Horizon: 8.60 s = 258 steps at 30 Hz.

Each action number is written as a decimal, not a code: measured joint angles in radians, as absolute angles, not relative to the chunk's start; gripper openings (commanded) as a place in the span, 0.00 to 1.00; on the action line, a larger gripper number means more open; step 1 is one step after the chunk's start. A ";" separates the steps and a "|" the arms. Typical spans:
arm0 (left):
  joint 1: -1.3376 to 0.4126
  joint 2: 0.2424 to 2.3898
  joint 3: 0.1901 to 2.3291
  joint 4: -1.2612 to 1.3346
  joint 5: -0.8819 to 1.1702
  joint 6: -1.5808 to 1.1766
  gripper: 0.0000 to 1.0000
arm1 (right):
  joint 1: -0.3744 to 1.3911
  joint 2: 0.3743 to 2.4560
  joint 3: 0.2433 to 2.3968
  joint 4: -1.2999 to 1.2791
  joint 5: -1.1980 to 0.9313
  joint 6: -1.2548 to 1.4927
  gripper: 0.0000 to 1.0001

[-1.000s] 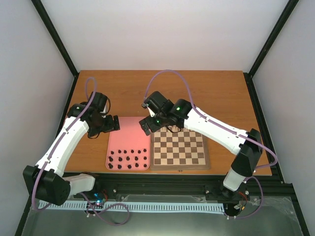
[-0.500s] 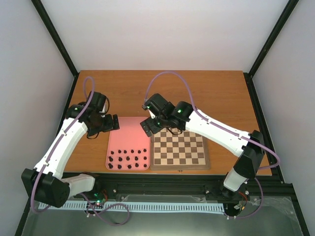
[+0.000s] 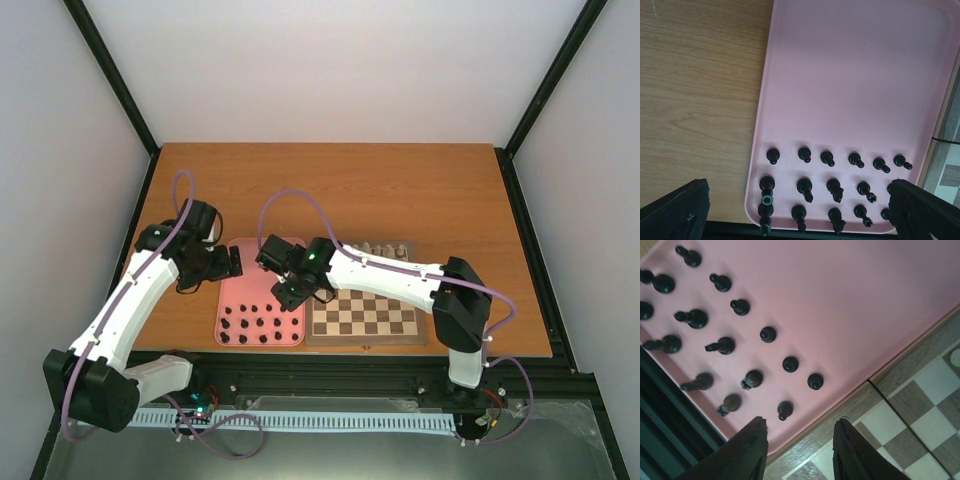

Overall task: Set up the chess pieces on the board
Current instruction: Pick up the chess piece from the storage box, then place the chess piece on the chessboard, then pick up the chess piece from the storage box.

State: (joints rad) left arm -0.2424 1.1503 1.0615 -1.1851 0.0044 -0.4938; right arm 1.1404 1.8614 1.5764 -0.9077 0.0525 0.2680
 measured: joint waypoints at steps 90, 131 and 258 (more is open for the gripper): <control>-0.242 1.123 0.969 -1.158 0.019 -0.493 1.00 | 1.066 2.030 1.641 -0.945 -0.043 0.242 0.03; -0.242 1.124 0.945 -1.140 0.020 -0.493 1.00 | 1.066 1.823 1.336 -0.927 -0.094 0.312 0.03; -0.004 1.140 0.970 -1.150 0.079 -0.448 1.00 | 1.066 2.212 1.783 -0.978 -0.170 0.163 0.26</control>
